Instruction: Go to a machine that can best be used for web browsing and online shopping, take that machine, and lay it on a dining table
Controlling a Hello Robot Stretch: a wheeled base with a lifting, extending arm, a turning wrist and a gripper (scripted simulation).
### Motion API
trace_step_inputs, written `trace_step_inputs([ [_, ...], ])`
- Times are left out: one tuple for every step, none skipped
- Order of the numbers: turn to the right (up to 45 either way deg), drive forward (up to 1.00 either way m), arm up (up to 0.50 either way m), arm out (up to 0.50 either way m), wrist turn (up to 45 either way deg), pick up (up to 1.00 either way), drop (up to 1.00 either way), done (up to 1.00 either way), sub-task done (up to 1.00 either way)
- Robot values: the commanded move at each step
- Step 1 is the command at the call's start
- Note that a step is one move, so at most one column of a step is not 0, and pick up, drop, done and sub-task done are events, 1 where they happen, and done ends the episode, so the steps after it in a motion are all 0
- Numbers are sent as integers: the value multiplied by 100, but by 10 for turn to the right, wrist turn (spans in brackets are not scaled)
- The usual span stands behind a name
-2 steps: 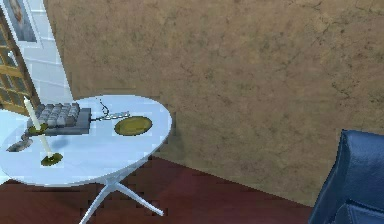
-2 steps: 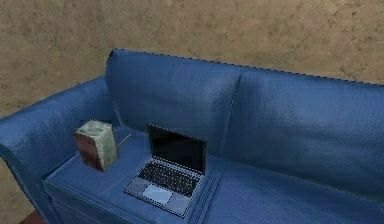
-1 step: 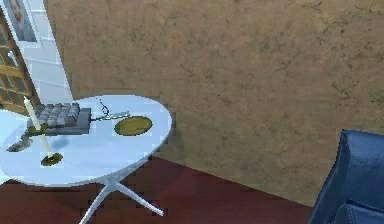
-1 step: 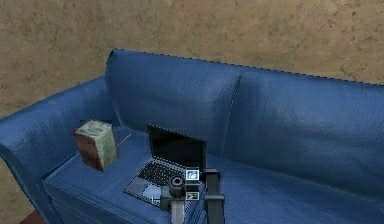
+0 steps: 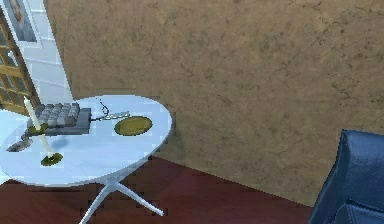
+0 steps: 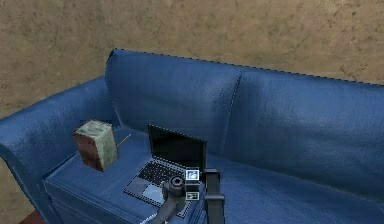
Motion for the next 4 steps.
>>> trace_step_inputs([
  [0, 0, 0, 0, 450, 0, 0, 0, 0],
  [0, 0, 0, 0, 450, 0, 0, 0, 0],
  [0, 0, 0, 0, 450, 0, 0, 0, 0],
  [0, 0, -30, 0, 0, 0, 0, 0, 0],
])
